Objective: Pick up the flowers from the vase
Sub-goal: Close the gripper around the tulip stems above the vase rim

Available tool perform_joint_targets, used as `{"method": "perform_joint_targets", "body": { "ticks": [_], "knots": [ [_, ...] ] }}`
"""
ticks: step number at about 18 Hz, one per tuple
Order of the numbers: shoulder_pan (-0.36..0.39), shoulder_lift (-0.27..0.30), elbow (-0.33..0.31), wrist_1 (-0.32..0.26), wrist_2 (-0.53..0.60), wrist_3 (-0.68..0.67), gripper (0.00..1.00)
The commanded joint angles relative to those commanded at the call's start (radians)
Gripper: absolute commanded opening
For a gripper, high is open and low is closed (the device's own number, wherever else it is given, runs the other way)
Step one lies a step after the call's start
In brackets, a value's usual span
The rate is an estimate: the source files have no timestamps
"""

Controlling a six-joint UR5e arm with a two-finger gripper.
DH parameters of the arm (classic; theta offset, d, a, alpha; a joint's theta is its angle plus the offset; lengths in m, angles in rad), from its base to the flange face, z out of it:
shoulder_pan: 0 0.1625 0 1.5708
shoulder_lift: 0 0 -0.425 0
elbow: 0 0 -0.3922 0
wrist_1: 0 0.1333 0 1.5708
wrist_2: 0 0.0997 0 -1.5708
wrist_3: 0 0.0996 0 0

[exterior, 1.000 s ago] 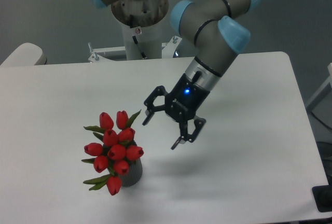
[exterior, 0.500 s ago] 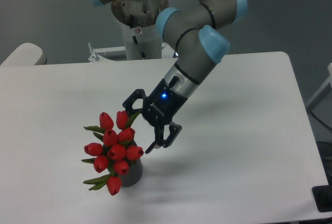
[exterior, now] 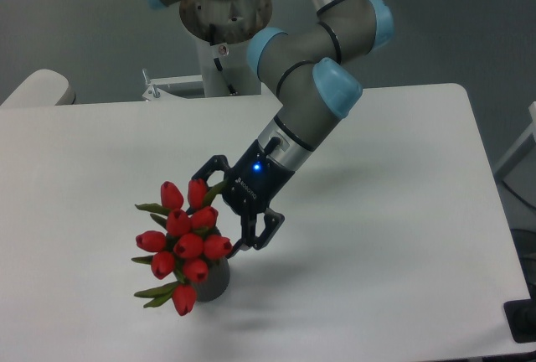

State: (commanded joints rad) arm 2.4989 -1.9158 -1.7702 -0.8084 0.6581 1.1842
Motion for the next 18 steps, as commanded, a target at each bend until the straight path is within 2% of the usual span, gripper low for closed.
{"method": "perform_joint_targets", "body": {
  "ticks": [9,15,16,18],
  "knots": [
    [-0.022,-0.028,0.009,0.028,-0.041,-0.002,0.98],
    [-0.015,-0.041,0.015,0.037,-0.071,0.003,0.51],
    [-0.014,-0.043,0.015,0.038,-0.084,0.005,0.38],
    [-0.011,-0.042,0.015,0.038,-0.086,0.003,0.34]
  ]
}}
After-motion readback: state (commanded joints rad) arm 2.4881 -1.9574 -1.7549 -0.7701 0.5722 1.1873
